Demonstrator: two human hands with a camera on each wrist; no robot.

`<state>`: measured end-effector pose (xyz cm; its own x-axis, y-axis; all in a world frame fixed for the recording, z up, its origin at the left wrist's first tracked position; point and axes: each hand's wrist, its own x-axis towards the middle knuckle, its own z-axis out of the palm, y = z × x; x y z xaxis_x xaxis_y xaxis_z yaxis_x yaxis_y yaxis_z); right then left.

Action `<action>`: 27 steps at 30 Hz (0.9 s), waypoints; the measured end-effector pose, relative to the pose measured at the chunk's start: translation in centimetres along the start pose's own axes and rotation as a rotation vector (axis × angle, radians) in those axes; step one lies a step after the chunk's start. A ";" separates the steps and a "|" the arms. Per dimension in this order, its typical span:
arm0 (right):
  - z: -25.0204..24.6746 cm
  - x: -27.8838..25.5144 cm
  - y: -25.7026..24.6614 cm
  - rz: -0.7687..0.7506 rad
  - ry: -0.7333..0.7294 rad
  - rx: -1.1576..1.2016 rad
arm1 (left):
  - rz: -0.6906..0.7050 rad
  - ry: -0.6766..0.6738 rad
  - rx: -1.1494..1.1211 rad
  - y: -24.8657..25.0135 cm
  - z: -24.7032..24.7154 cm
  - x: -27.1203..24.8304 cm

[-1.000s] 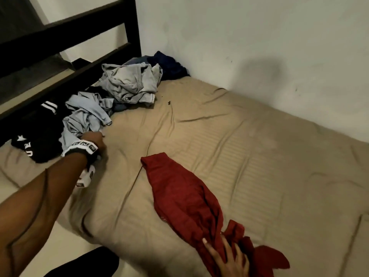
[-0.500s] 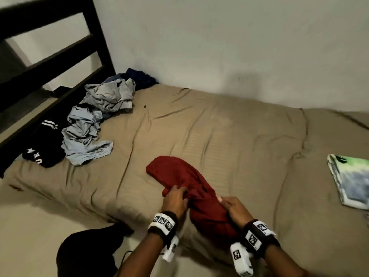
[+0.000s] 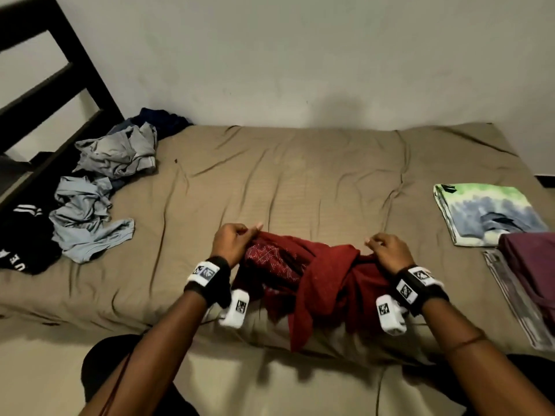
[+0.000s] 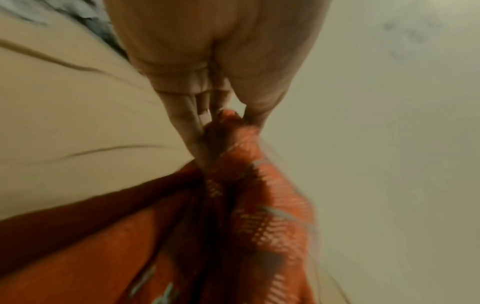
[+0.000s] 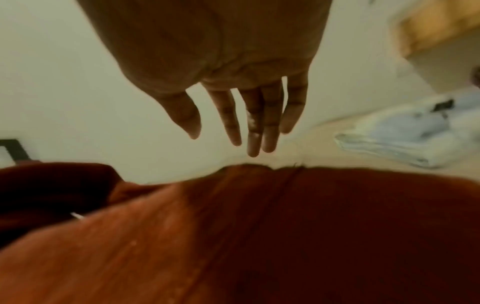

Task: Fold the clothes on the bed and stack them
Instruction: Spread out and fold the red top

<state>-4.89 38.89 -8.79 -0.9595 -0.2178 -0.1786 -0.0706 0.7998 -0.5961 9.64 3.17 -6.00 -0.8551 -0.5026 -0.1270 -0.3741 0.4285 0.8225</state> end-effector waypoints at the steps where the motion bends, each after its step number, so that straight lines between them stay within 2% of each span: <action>1: -0.4 0.4 -0.5 0.002 0.062 -0.169 | -0.076 0.028 -0.077 -1.0 -0.2 1.4; 3: 0.2 0.2 -1.2 -0.093 0.152 -0.458 | -0.206 0.097 -0.075 -3.4 -0.1 3.0; 4: 1.2 -0.4 -1.3 -0.191 0.171 -0.473 | -0.231 0.108 -0.004 -4.3 0.1 3.1; 6: 4.0 -2.6 -1.7 -0.360 0.100 -0.367 | -0.165 0.082 0.125 -5.4 1.3 2.1; 9: 8.7 -6.2 -2.5 -0.411 -0.211 -0.353 | -0.003 -0.087 0.236 -7.1 4.5 -0.7; 11: 12.0 -7.8 -2.9 -0.404 -0.385 -0.446 | 0.084 -0.244 0.419 -7.8 6.9 -2.5; 12: 13.6 -8.2 -3.2 -0.417 -0.433 -0.521 | 0.110 -0.319 0.511 -8.1 8.0 -3.2; 15: 15.5 -7.7 -4.6 -0.453 -0.380 -0.666 | 0.111 -0.461 0.706 -9.0 10.1 -4.7; 17: 15.0 -5.9 -4.3 -0.354 -0.316 -0.483 | 0.096 -0.454 0.738 -9.9 10.4 -4.6; 19: 12.4 -4.1 -3.6 -0.198 -0.204 -0.057 | 0.065 -0.407 0.685 -10.4 10.1 -4.1; 21: 8.4 -2.4 -2.4 -0.050 -0.010 0.376 | 0.056 -0.372 0.631 -10.8 9.8 -3.4; 23: 3.7 -0.9 0.3 0.148 0.149 0.693 | 0.072 -0.352 0.557 -11.1 9.5 -3.2; 25: -0.8 0.4 4.2 0.375 0.180 1.016 | 0.066 -0.283 0.413 -11.7 9.0 -3.3; 27: -3.1 0.8 8.0 0.565 0.147 1.191 | 0.025 -0.184 0.214 -12.0 8.2 -3.6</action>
<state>-7.10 46.83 -11.25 -0.8033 0.1031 -0.5866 0.5539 -0.2325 -0.7995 14.31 5.96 -19.97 -0.9084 -0.3536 -0.2232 -0.4029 0.5973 0.6935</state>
